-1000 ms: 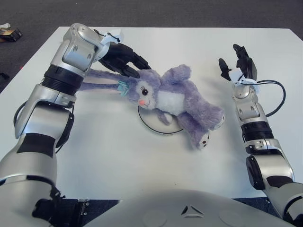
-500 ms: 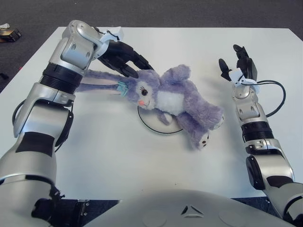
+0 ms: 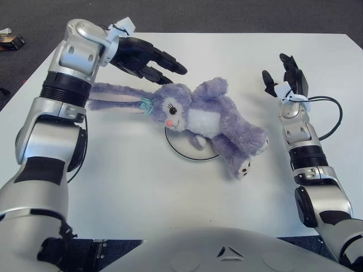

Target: Put the doll into the plate.

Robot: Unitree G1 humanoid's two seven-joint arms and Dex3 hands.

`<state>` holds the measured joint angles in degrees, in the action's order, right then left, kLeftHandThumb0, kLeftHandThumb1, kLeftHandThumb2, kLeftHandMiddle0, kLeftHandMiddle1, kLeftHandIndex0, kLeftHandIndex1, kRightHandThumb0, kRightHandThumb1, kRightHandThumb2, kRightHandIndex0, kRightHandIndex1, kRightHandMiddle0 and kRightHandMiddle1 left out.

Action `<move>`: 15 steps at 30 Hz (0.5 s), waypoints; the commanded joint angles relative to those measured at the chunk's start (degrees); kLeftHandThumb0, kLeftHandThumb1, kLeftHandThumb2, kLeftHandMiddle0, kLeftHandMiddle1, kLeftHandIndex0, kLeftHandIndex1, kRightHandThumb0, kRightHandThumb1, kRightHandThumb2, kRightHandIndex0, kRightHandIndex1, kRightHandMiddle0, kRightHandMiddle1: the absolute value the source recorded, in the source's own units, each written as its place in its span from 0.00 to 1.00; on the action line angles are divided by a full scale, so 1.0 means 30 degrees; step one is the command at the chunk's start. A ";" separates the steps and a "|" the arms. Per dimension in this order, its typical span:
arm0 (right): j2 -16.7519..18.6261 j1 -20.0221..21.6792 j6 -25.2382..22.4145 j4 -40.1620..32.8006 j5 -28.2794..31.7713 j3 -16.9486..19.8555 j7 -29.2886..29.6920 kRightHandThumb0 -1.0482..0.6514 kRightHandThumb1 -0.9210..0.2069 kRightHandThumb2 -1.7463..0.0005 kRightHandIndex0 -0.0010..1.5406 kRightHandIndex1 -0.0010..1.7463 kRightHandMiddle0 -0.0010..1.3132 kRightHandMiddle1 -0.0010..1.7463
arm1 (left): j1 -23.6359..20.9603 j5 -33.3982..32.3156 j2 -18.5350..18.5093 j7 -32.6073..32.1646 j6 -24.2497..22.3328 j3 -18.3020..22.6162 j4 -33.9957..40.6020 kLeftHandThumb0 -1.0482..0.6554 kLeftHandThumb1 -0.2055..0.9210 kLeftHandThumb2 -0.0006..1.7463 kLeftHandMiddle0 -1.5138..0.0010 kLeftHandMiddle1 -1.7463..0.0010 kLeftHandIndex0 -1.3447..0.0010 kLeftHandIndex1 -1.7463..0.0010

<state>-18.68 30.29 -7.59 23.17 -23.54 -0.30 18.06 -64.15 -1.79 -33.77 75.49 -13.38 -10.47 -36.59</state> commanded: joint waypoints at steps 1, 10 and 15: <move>-0.0109 0.0215 -0.0119 0.0251 0.0026 0.0150 0.0145 0.13 0.00 0.58 0.24 0.00 0.18 0.17 | -0.0425 -0.0250 0.0008 -0.1684 0.2248 0.1198 -0.0936 0.20 0.94 0.00 0.79 0.99 0.81 0.99; -0.0101 0.0215 0.0018 0.0434 0.0063 0.0164 0.0200 0.13 0.00 0.58 0.24 0.00 0.17 0.17 | 0.0501 -0.1747 0.0943 -0.6355 0.1836 0.4075 -0.1008 0.30 0.94 0.01 0.65 0.98 0.59 0.93; -0.0158 0.0158 0.0132 0.0504 0.0097 0.0186 0.0175 0.13 0.00 0.58 0.23 0.00 0.17 0.18 | 0.1306 -0.3418 0.1456 -0.9540 -0.0828 0.6290 -0.0406 0.38 0.99 0.02 0.59 0.98 0.51 0.87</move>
<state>-18.68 30.30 -7.53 24.08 -23.53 -0.26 18.15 -62.67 -10.43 -30.03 50.95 -12.45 5.73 -38.43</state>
